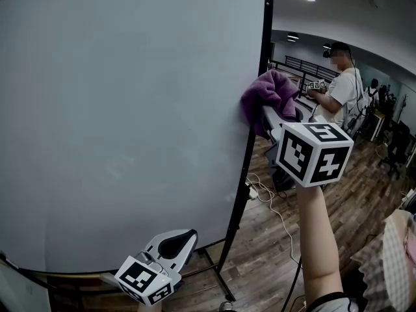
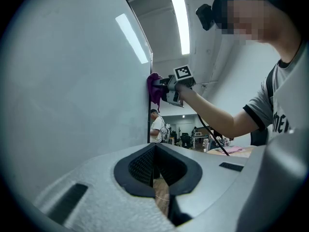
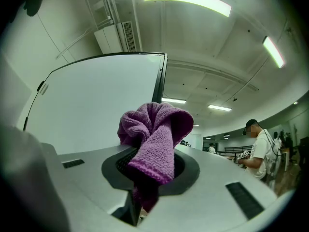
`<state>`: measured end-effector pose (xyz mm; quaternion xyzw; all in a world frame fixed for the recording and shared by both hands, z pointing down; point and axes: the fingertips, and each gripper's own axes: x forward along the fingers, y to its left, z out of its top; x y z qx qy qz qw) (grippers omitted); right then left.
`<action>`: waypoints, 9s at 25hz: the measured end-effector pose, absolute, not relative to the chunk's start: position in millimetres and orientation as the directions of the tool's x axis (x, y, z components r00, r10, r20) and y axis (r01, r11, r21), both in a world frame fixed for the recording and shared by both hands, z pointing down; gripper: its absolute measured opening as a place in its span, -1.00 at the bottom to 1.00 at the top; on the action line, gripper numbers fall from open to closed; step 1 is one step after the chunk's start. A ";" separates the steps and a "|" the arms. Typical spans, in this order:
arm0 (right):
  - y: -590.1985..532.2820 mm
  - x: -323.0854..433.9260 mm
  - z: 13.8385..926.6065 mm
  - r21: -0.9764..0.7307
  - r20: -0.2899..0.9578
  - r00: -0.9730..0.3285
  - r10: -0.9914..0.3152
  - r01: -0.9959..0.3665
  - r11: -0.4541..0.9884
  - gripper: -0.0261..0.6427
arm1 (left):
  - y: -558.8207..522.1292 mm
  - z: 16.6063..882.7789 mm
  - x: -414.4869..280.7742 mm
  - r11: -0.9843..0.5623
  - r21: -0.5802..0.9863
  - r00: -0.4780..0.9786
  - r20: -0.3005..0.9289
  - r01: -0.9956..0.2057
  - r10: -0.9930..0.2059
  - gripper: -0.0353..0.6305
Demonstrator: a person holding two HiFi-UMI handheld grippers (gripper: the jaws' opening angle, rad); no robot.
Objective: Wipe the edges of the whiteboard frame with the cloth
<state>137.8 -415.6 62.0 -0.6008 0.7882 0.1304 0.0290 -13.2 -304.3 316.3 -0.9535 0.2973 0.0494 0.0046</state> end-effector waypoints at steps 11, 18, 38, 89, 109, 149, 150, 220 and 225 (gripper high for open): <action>-415.6 138.1 95.9 0.177 -0.137 -0.252 -0.958 -0.958 0.226 -0.72 | -290.6 331.7 -12.8 -0.836 0.038 0.833 -0.079 -0.547 -0.548 -0.84; -415.1 142.1 120.2 0.157 -0.099 -0.235 -0.967 -0.963 0.218 -0.72 | -280.0 342.9 -14.8 -0.840 0.054 0.838 -0.060 -0.539 -0.542 -0.84; -416.7 141.7 182.2 0.144 -0.011 -0.194 -0.981 -0.971 0.190 -0.72 | -267.5 358.8 -21.7 -0.836 0.078 0.837 -0.032 -0.543 -0.546 -0.84; -413.2 142.3 306.7 0.151 0.105 -0.104 -0.989 -0.981 0.119 -0.72 | -251.0 386.7 -25.0 -0.824 0.126 0.832 0.022 -0.553 -0.555 -0.84; -410.8 125.8 337.0 0.096 0.152 -0.152 -0.977 -0.981 0.168 -0.73 | -253.2 391.4 -30.5 -0.825 0.140 0.834 0.021 -0.548 -0.551 -0.84; -411.2 125.9 490.1 -0.013 0.351 -0.174 -0.920 -0.983 0.182 -0.73 | -254.9 424.6 -33.1 -0.805 0.186 0.825 0.081 -0.564 -0.560 -0.84; -411.1 125.8 494.5 -0.013 0.359 -0.175 -0.917 -0.983 0.182 -0.73 | -254.4 425.7 -33.2 -0.803 0.186 0.824 0.083 -0.566 -0.561 -0.84; -327.4 114.4 524.8 -0.033 0.370 -0.236 -0.899 -0.970 0.241 -0.73 | -231.0 423.6 -42.7 -0.795 0.146 0.808 0.104 -0.589 -0.580 -0.84; -301.1 102.0 500.3 -0.030 0.340 -0.263 -0.903 -0.963 0.269 -0.73 | -222.5 419.3 -49.0 -0.798 0.140 0.810 0.088 -0.587 -0.580 -0.84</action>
